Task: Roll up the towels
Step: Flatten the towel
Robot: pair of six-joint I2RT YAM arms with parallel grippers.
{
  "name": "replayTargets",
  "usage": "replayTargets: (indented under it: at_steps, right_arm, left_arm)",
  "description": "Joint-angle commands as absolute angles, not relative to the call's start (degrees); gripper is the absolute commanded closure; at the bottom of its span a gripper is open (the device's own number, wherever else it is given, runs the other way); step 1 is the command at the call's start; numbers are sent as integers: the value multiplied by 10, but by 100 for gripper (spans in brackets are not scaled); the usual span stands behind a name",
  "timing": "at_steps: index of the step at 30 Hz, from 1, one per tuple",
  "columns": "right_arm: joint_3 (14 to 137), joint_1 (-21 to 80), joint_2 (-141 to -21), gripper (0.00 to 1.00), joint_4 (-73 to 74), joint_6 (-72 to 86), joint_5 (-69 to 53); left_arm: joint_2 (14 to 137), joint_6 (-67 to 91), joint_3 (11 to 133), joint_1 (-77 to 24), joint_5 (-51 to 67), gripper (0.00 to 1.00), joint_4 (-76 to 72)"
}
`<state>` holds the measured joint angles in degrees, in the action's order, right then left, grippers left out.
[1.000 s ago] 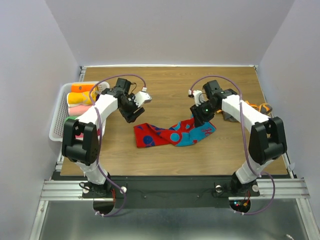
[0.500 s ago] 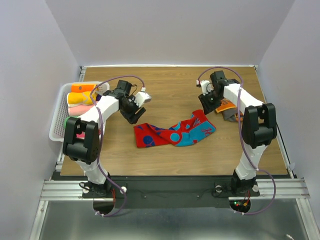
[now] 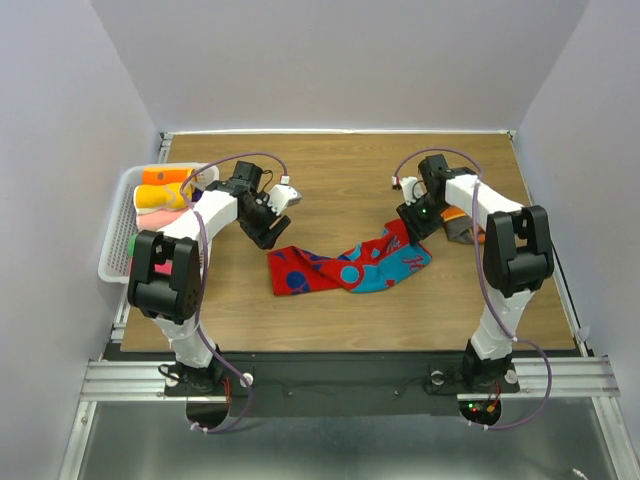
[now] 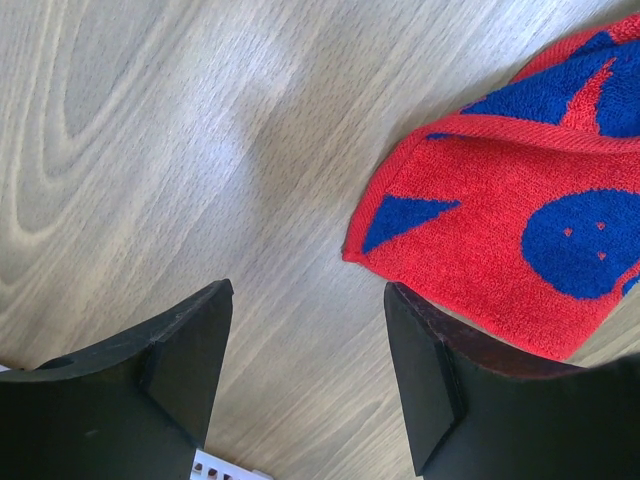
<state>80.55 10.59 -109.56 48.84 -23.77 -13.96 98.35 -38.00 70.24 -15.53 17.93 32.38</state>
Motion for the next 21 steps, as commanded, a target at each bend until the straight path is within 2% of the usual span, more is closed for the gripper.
replayTargets:
  at_steps: [1, 12, 17, 19, 20, 21]
  right_arm:
    - [837, 110, -1103, 55, 483, -237, -146]
    - [837, 109, -1123, 62, 483, -229, -168]
    - [845, 110, -1135, 77, 483, -227, -172]
    - [847, 109, -1135, 90, 483, -228, -171]
    - [846, 109, -1133, 99, 483, -229, -171]
    - [846, 110, -1128, 99, 483, -230, -171]
  left_arm:
    - [976, -374, 727, -151, 192, 26, 330]
    - [980, -376, 722, -148, 182, 26, 322]
    - [981, -376, 722, -145, 182, 27, 323]
    - [983, -376, 719, -142, 183, 27, 323]
    - [984, -377, 720, -140, 185, 27, 326]
    - [986, -378, 721, -136, 190, 27, 333]
